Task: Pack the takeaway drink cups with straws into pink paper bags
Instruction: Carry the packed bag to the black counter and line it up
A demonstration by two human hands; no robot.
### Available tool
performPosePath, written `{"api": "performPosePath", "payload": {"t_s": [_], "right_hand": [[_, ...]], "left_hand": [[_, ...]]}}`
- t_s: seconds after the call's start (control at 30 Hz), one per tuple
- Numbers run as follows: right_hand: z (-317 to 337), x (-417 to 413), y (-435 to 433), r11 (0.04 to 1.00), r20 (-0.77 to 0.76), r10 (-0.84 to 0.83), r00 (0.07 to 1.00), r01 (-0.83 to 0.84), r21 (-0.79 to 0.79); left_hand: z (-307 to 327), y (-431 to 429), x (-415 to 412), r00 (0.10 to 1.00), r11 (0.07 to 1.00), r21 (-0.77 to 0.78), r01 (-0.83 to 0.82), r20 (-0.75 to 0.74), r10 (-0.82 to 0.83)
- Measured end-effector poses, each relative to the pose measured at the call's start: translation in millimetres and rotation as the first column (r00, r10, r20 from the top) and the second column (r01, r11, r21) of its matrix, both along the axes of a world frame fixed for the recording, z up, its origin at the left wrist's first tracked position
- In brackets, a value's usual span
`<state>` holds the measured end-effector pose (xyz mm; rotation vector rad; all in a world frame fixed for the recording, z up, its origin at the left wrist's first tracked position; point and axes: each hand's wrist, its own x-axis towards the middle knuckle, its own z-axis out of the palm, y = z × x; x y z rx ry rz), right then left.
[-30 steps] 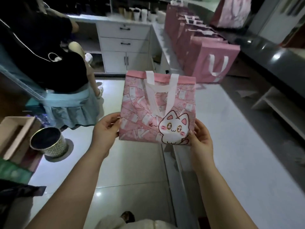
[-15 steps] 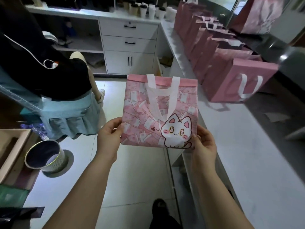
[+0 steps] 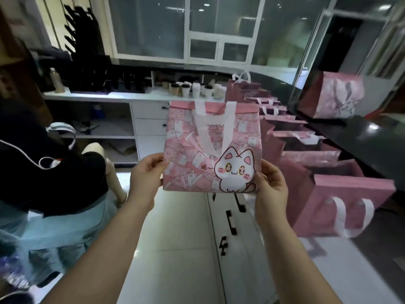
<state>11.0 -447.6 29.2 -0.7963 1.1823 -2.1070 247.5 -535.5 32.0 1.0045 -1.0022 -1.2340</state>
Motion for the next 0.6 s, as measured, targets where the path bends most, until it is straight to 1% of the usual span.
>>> {"api": "performPosePath", "payload": {"t_s": [0.13, 0.27, 0.4, 0.5, 0.6], "right_hand": [[41, -37, -85, 0.998, 0.034, 0.022, 0.999, -0.02, -0.066], [71, -67, -159, 0.991, 0.038, -0.03, 0.999, 0.035, -0.128], [87, -102, -226, 0.989, -0.059, -0.132, 0.989, 0.128, -0.072], [95, -130, -269, 0.97, -0.091, -0.232, 0.968, 0.225, -0.088], [103, -156, -306, 0.944, -0.108, -0.32, 0.941, 0.307, -0.118]], "left_hand": [[38, -86, -42, 1.0, 0.999, -0.049, -0.013, -0.018, 0.012], [69, -164, -80, 0.997, 0.999, -0.027, 0.038, -0.071, -0.04], [92, -237, -119, 0.981, 0.995, -0.001, 0.098, -0.17, -0.097], [105, -293, -154, 0.955, 0.984, -0.001, 0.18, -0.239, -0.174], [115, -350, -194, 0.929, 0.962, -0.015, 0.273, -0.257, -0.267]]}}
